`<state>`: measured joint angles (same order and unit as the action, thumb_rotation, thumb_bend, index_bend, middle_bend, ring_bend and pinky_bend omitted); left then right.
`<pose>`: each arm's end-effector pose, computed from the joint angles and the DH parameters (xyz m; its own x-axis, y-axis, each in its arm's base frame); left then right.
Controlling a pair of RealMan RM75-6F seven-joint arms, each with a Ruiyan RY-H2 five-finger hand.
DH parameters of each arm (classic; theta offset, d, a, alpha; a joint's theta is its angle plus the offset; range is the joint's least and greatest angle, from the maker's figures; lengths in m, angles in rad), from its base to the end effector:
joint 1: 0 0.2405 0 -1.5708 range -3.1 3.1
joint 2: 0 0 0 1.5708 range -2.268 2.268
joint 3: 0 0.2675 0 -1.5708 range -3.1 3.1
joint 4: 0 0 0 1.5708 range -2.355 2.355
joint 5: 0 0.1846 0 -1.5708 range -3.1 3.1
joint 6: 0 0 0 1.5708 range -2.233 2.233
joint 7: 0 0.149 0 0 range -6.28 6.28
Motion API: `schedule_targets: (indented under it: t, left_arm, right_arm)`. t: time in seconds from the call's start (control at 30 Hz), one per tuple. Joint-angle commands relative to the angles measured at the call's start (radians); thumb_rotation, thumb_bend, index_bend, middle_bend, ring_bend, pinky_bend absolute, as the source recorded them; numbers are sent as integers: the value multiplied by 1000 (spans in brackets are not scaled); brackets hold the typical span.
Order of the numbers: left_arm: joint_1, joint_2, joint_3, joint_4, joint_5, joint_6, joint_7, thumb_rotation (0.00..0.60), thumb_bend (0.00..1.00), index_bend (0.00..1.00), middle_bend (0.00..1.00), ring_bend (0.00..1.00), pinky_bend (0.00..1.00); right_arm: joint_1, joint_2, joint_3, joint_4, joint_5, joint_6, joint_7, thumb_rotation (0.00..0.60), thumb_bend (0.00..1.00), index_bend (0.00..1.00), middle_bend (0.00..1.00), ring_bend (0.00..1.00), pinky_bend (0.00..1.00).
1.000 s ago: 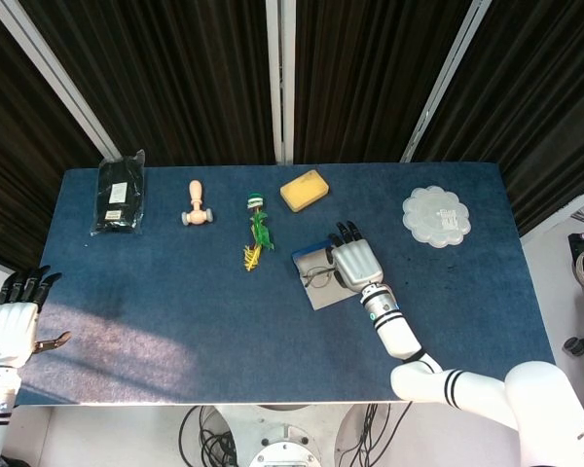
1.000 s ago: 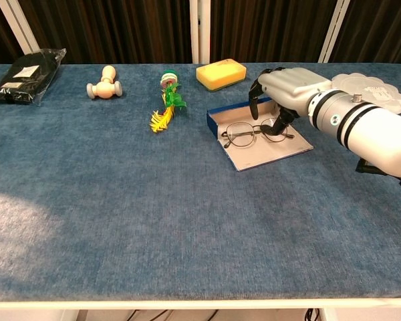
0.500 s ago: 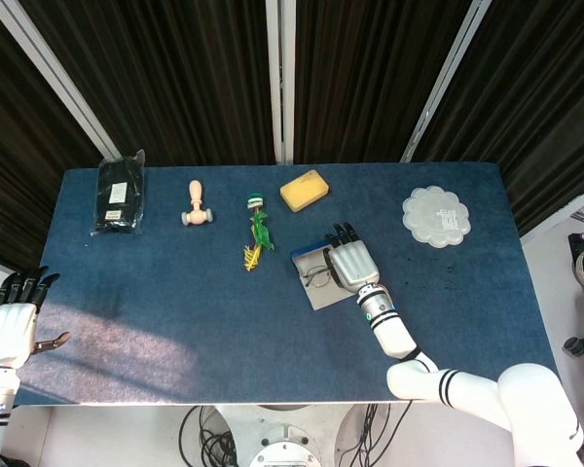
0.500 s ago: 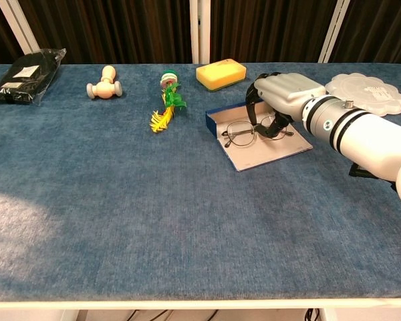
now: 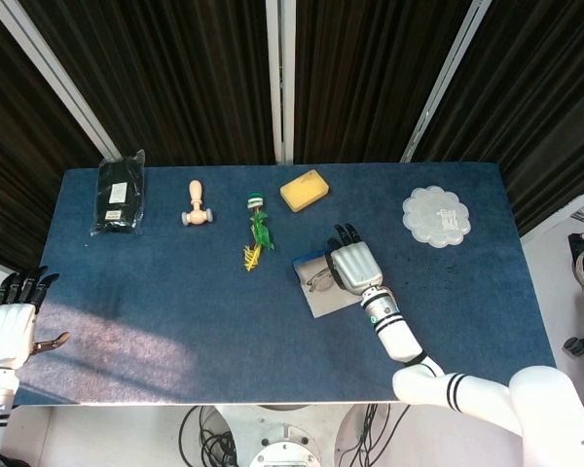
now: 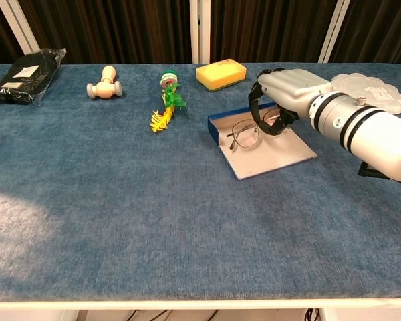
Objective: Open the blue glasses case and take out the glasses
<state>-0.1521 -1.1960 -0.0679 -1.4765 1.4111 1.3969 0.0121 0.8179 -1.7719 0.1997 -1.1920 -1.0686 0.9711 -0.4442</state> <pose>-0.3329 0.2115 0.1709 0.4458 0.0386 0.8943 0.8941 0.0286 -0.4469 -0.1450 -0.3754 -0.0415 0.5367 -0.1772 0.8249 -0.8157 -0.3591 0.4536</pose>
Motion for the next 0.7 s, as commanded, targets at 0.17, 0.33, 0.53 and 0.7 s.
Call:
schedule_targets:
  t: [0.17,0.33,0.53,0.7]
  left_arm:
    - [5,3,1,-8,3,10,4,600,48,156,44,0,9]
    - [10,3,4,-15,7,17,8,600,47,156,45,0,9]
    - [19,4,7,-22,12,30,11,600,48,155,44,0,9]
    - [25,5,8,-25,13,37,11,600,47,156,44,0,9]
  right_arm:
    - [-27,144,-27,-259,-65,44,-65,600,446,699,269,0,0]
    - [-7,167,-43,-362,-67,11,-119,600,447,701,269,0,0]
    - [65,100,-46,-335,-58,-74,-172,600,447,702,266,0,0]
    - [115,37,-36,-283,-34,-116,-203,600,447,701,266,0,0]
